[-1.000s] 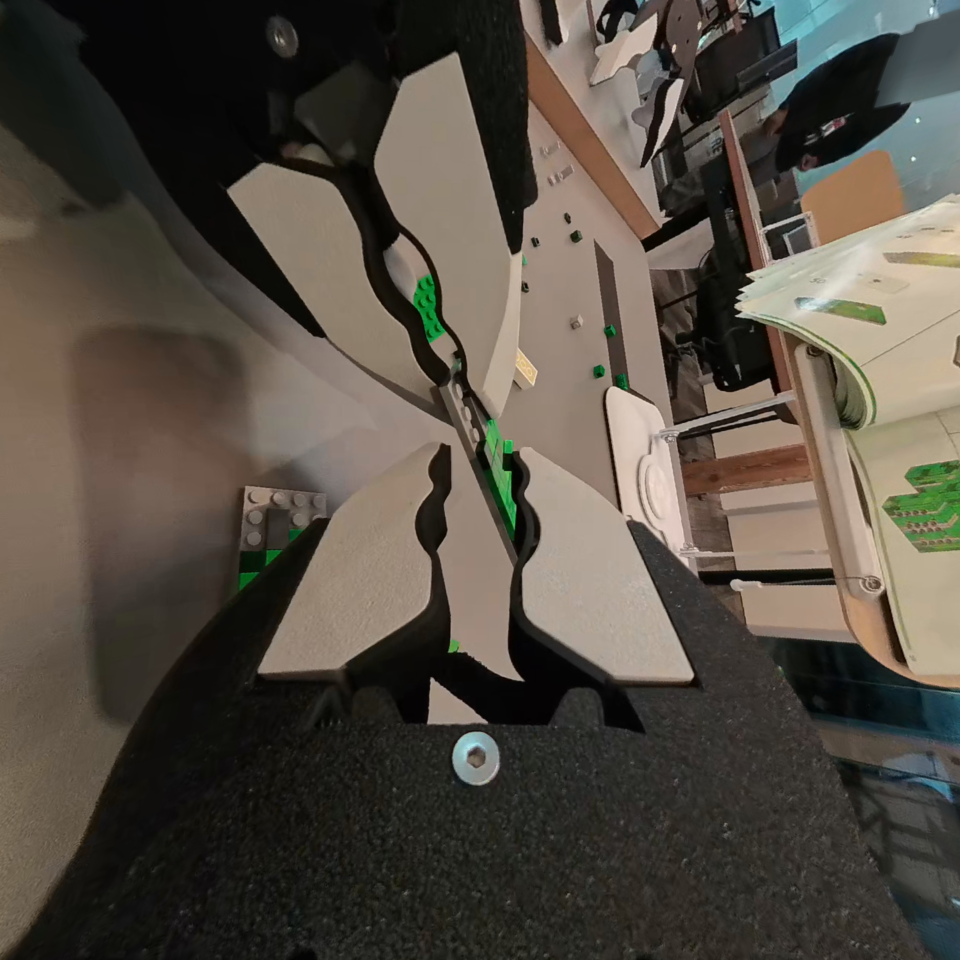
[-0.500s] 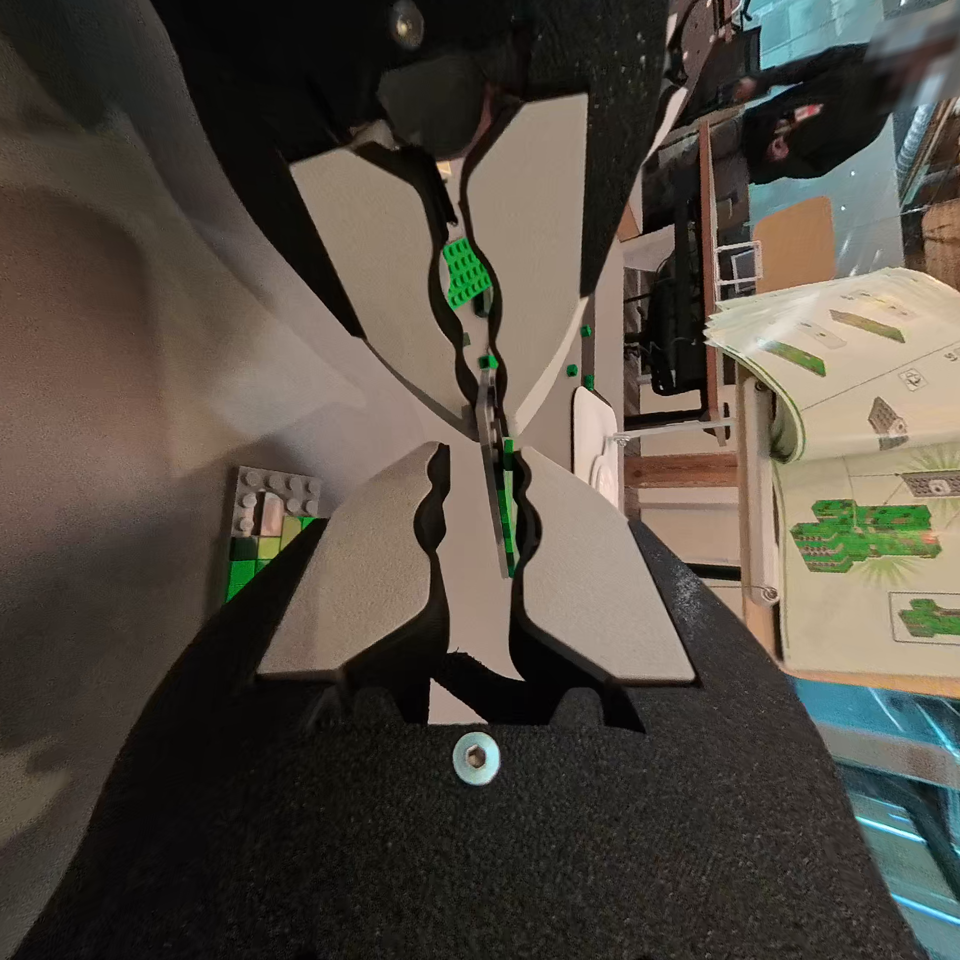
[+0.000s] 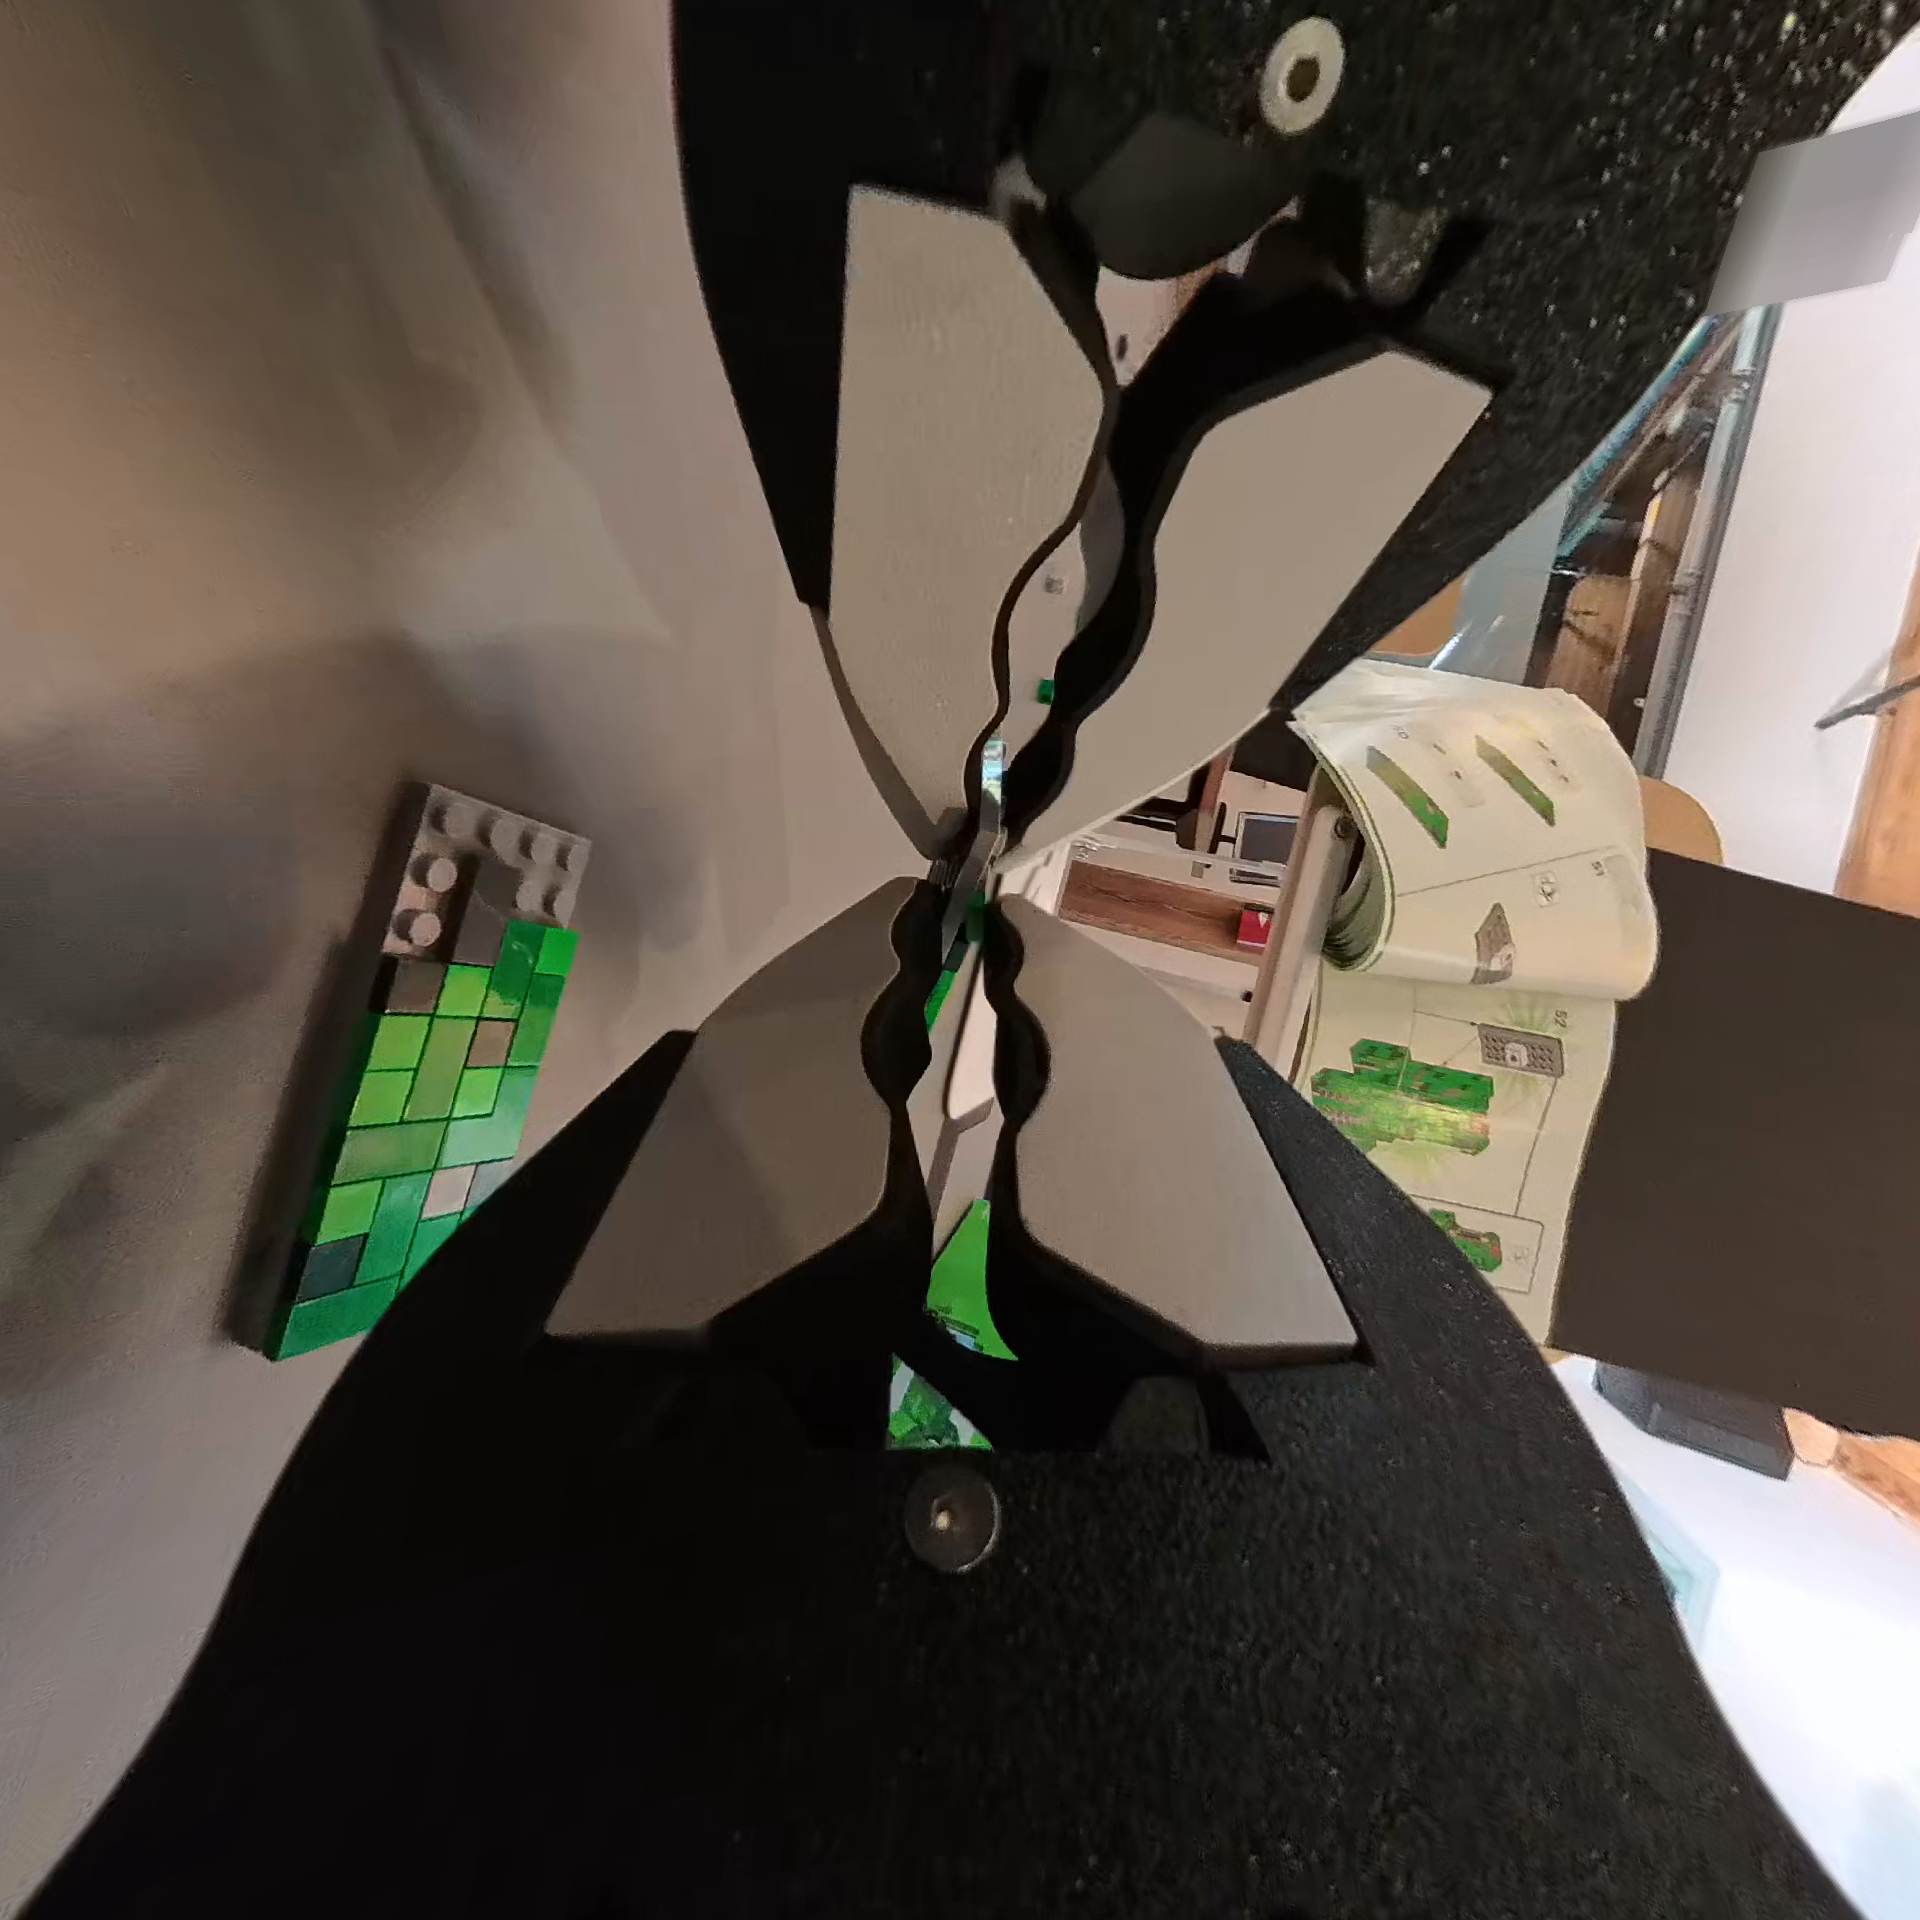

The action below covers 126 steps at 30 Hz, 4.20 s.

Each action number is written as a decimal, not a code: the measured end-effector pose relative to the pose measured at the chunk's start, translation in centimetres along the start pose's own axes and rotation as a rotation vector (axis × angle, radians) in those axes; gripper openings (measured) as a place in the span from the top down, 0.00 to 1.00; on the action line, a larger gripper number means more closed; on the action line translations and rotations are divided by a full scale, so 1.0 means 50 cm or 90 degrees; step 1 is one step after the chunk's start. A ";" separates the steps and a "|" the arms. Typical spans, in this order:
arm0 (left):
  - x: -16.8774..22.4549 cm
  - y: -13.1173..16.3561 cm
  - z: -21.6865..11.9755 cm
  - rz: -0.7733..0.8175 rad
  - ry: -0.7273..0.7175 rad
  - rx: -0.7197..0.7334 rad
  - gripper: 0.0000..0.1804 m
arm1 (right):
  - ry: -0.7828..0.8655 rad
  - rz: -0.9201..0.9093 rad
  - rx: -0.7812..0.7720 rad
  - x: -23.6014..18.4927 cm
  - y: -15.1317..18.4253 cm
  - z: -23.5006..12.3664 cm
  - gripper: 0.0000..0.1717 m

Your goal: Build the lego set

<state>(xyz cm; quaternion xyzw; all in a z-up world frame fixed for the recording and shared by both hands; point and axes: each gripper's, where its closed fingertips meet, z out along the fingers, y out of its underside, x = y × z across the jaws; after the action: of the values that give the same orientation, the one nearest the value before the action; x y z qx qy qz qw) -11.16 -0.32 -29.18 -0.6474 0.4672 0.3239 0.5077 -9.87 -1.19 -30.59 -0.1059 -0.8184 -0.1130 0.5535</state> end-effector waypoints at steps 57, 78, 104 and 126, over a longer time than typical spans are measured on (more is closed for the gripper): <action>-0.134 0.187 -0.072 -0.370 -0.186 -0.024 0.76 | -0.138 -0.093 -0.073 -0.065 0.152 0.165 0.91; -0.244 0.441 -0.262 -0.473 -0.471 -0.098 0.91 | -0.325 0.717 0.105 0.079 0.020 0.177 0.83; -0.282 0.559 -0.332 -0.642 -0.554 0.012 1.00 | -0.641 0.402 0.042 0.129 -0.203 0.470 0.94; -0.286 0.540 -0.296 -0.632 -0.508 0.042 1.00 | -0.684 0.184 0.102 0.050 -0.244 0.359 0.94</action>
<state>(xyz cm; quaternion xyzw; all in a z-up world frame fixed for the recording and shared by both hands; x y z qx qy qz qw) -42.24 -11.89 -21.92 -0.6002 -0.1040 0.2516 0.7521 -30.27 -7.29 -35.57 -0.2168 -0.9685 0.0964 0.0749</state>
